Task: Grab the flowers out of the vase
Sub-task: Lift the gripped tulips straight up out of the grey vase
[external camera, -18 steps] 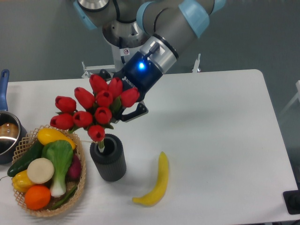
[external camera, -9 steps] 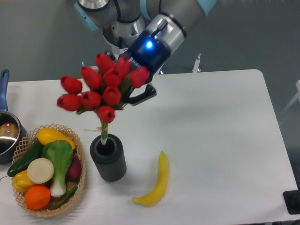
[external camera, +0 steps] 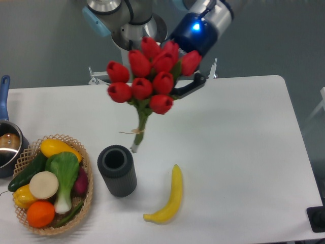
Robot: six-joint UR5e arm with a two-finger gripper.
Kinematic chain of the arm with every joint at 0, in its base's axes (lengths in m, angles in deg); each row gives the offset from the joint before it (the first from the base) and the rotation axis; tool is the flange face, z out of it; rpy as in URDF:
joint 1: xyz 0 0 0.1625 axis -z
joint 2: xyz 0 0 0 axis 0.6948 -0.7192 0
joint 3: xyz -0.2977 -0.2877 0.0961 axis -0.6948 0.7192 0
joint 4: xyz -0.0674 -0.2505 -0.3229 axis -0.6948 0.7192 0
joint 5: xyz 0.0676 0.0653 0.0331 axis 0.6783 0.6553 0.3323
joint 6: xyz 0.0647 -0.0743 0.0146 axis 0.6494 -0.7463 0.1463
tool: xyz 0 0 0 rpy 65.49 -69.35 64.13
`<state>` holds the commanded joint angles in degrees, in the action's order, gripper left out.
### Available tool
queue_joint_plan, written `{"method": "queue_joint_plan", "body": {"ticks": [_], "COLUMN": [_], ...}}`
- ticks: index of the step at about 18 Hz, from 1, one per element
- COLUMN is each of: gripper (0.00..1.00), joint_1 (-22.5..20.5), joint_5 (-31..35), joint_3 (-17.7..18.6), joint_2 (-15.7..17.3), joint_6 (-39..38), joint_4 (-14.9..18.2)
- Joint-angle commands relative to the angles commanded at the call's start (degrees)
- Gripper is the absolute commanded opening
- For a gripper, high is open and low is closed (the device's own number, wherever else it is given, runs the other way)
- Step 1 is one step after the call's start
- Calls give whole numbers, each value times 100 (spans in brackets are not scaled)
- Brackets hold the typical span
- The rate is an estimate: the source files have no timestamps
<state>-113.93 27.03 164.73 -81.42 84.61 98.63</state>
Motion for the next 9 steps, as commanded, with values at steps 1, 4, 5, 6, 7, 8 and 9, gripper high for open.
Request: {"method": "queue_joint_plan", "body": {"ticks": [1, 4, 5, 6, 7, 8, 9], "gripper": [42, 42, 42, 42, 42, 42, 42], "joint_1": [0, -26, -70, -114, -132, -132, -123], "joint_5": [9, 0, 0, 0, 0, 0, 0], "joint_3": [0, -35, -9, 35, 70, 71, 106], "joint_2": [0, 0, 0, 0, 0, 9, 17], "joint_6": [0, -17, -9, 0, 0, -9, 0], "joint_4": [0, 9, 9, 0, -9, 0, -9]}}
